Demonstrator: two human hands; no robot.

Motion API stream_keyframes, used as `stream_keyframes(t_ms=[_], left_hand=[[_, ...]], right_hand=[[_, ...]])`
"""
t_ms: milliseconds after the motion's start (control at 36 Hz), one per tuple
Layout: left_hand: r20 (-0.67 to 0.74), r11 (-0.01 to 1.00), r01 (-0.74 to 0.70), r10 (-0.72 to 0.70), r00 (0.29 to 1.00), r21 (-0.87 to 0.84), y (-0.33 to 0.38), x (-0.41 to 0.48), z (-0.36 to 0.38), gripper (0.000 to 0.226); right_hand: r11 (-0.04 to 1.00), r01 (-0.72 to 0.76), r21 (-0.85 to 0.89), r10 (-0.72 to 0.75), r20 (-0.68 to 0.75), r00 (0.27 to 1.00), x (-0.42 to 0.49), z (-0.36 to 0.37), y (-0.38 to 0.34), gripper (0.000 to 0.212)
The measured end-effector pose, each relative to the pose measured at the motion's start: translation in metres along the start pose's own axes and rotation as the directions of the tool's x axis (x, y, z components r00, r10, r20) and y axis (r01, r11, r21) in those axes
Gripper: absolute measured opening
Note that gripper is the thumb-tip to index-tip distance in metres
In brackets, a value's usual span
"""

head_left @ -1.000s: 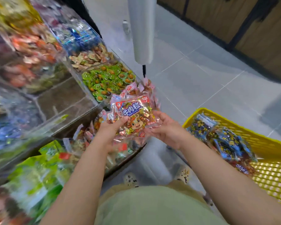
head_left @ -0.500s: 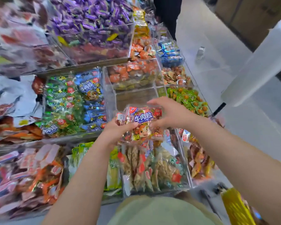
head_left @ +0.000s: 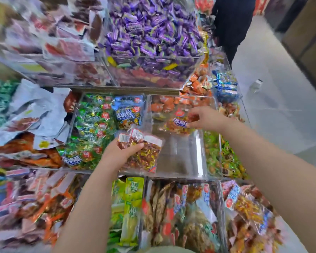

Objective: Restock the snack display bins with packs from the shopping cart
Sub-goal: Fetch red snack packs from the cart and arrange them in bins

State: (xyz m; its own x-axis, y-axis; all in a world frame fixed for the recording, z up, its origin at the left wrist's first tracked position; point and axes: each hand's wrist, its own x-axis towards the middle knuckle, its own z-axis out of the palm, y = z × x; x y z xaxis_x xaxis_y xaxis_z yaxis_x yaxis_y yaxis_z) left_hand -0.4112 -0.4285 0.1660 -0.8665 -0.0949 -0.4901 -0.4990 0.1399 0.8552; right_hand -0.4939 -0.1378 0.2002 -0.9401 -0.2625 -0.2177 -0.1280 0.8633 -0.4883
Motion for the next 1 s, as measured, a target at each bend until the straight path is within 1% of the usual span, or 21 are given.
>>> stream_keyframes(t_ms=[56, 83, 139, 222, 278, 333, 389, 444, 500, 556, 583, 611, 639, 667, 694, 722, 750, 806, 833, 917, 1000], left_hand=[[0.034, 0.999, 0.049, -0.048, 0.998, -0.014, 0.000, 0.008, -0.005, 0.073], [0.070, 0.994, 0.089, -0.085, 0.994, -0.063, 0.000, 0.013, -0.008, 0.078], [0.133, 0.973, 0.159, -0.138, 0.981, -0.164, 0.000, 0.022, -0.012, 0.079], [0.156, 0.964, 0.181, -0.151, 0.976, -0.196, -0.002, 0.037, -0.018, 0.070], [0.208, 0.960, 0.188, -0.145, 0.967, -0.207, -0.007, 0.043, -0.022, 0.058], [0.274, 0.965, 0.192, -0.139, 0.952, -0.178, -0.013, 0.046, -0.027, 0.047], [0.302, 0.971, 0.185, -0.133, 0.944, -0.150, -0.018, 0.048, -0.031, 0.046], [0.327, 0.967, 0.184, -0.118, 0.938, -0.178, -0.021, 0.048, -0.033, 0.042], [0.348, 0.962, 0.196, -0.120, 0.930, -0.192, -0.021, 0.050, -0.033, 0.038], [0.358, 0.961, 0.204, -0.127, 0.925, -0.188, -0.019, 0.053, -0.032, 0.040], [0.358, 0.961, 0.208, -0.133, 0.924, -0.180, -0.018, 0.054, -0.033, 0.044], [0.351, 0.964, 0.208, -0.140, 0.926, -0.165, -0.019, 0.054, -0.033, 0.048], [0.337, 0.968, 0.205, -0.147, 0.930, -0.144, -0.019, 0.054, -0.034, 0.054], [0.322, 0.971, 0.204, -0.156, 0.934, -0.121, -0.020, 0.054, -0.034, 0.062], [0.305, 0.973, 0.205, -0.164, 0.938, -0.107, -0.021, 0.054, -0.034, 0.066], [0.294, 0.973, 0.204, -0.164, 0.942, -0.110, -0.022, 0.054, -0.034, 0.066], [0.288, 0.971, 0.205, -0.163, 0.944, -0.121, -0.023, 0.054, -0.034, 0.063], [0.281, 0.969, 0.214, -0.172, 0.944, -0.127, -0.024, 0.053, -0.034, 0.058], [0.277, 0.969, 0.214, -0.174, 0.945, -0.123, -0.023, 0.053, -0.034, 0.058], [0.272, 0.967, 0.217, -0.176, 0.946, -0.130, -0.024, 0.052, -0.034, 0.061], [0.280, 0.967, 0.218, -0.174, 0.944, -0.135, -0.022, 0.051, -0.033, 0.056]], right_hand=[[0.998, 0.024, -0.065, -0.021, 0.054, 0.998, 0.019, 0.016, 0.002, 0.024], [0.995, 0.021, -0.102, -0.013, 0.075, 0.997, 0.029, 0.025, 0.002, 0.025], [0.987, 0.005, -0.160, 0.010, 0.088, 0.996, 0.047, 0.041, 0.002, 0.029], [0.985, -0.054, -0.166, 0.065, 0.065, 0.996, 0.076, 0.065, 0.005, 0.030], [0.986, -0.100, -0.132, 0.102, 0.008, 0.995, 0.092, 0.078, 0.005, 0.029], [0.987, -0.128, -0.098, 0.122, -0.071, 0.990, 0.105, 0.088, 0.006, 0.031], [0.986, -0.155, -0.066, 0.145, -0.136, 0.980, 0.114, 0.098, 0.006, 0.031], [0.984, -0.169, -0.051, 0.156, -0.200, 0.967, 0.116, 0.106, 0.007, 0.032], [0.985, -0.150, -0.089, 0.119, -0.286, 0.951, 0.113, 0.114, 0.012, 0.040], [0.986, -0.147, -0.084, 0.102, -0.398, 0.912, 0.106, 0.127, 0.018, 0.052], [0.982, -0.189, -0.001, 0.167, -0.467, 0.868, 0.102, 0.134, 0.019, 0.058], [0.955, -0.253, 0.153, 0.295, -0.520, 0.801, 0.098, 0.141, 0.020, 0.064], [0.888, -0.316, 0.335, 0.455, -0.526, 0.719, 0.096, 0.147, 0.019, 0.070], [0.788, -0.367, 0.493, 0.598, -0.474, 0.646, 0.095, 0.151, 0.017, 0.077], [0.694, -0.403, 0.597, 0.689, -0.386, 0.614, 0.097, 0.154, 0.016, 0.083], [0.628, -0.418, 0.656, 0.724, -0.294, 0.624, 0.099, 0.156, 0.015, 0.087], [0.592, -0.419, 0.688, 0.716, -0.211, 0.665, 0.102, 0.157, 0.015, 0.087], [0.575, -0.403, 0.712, 0.655, -0.105, 0.748, 0.108, 0.157, 0.014, 0.080], [0.575, -0.392, 0.718, 0.637, -0.092, 0.765, 0.110, 0.156, 0.014, 0.074], [0.582, -0.409, 0.703, 0.650, -0.100, 0.753, 0.117, 0.151, 0.015, 0.056], [0.550, -0.456, 0.699, 0.678, -0.056, 0.733, 0.124, 0.147, 0.018, 0.053]])
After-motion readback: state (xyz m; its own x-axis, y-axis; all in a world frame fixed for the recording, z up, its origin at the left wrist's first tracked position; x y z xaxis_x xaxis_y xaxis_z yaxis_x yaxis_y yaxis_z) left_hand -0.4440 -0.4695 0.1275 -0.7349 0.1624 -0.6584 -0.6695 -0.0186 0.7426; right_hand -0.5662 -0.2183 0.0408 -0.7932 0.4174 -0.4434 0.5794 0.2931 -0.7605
